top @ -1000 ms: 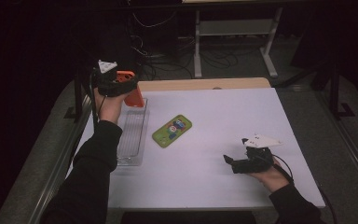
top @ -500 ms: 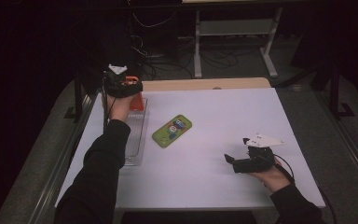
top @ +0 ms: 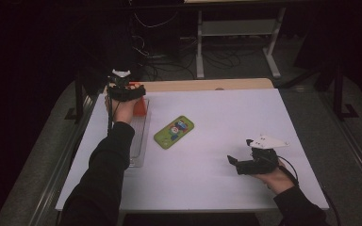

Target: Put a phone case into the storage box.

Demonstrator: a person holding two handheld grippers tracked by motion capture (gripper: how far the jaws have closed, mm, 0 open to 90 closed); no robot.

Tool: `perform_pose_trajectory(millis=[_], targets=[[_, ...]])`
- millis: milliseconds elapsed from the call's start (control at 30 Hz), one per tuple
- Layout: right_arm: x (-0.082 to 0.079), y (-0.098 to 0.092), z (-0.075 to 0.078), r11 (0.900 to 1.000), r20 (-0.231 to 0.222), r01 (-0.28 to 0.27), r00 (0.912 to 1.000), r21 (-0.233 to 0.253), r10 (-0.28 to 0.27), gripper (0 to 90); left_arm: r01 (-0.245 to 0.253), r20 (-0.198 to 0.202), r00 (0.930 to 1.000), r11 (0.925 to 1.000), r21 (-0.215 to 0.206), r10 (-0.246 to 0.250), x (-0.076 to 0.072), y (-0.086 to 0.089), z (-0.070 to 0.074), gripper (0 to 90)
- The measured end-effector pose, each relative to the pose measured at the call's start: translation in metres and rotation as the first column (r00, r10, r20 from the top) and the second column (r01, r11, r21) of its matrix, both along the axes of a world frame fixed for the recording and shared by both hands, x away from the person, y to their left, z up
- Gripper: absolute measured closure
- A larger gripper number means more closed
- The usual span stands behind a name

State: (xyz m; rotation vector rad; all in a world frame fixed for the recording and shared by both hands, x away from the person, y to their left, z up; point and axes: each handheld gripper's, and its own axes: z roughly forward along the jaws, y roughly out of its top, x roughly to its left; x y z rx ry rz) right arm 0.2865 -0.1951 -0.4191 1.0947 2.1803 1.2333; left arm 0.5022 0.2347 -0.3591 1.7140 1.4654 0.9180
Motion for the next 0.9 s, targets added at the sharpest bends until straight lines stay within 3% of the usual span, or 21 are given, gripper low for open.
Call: perform_pose_trajectory(millis=[300,367,700,800,900], targets=[[0.0001,-0.0004,0.0001,1.0,-0.002,0.001,1.0,0.004,-0.001,6.7,0.003,0.02,0.9998,0.9998,0.018,-0.003,0.0045,-0.0036,-0.0052,14.3],[0.0001,-0.0005,0.0003,1.0,0.0,-0.002,1.0,0.003,0.002,6.8,-0.007,0.028,0.9996,1.0,-0.003,0.007,0.0059,-0.0033,-0.0061,13.3],[0.0004,-0.001,0.0005,1.0,-0.001,-0.002,1.0,0.008,0.002,7.1,0.005,0.06,0.9982,0.9997,-0.025,-0.003,0.0083,0.0009,-0.007,1.4],[0.0005,-0.0011,0.0005,1.0,-0.002,-0.001,1.0,0.009,0.001,7.1,0.017,0.048,0.9987,0.9998,-0.012,-0.016,0.0055,0.0023,-0.0038,0.0],[0.0015,-0.0015,0.0008,1.0,-0.005,-0.001,1.0,0.011,0.001,7.1,0.025,0.048,0.9985,0.9993,-0.029,-0.024,0.0003,0.0022,0.001,0.0]])
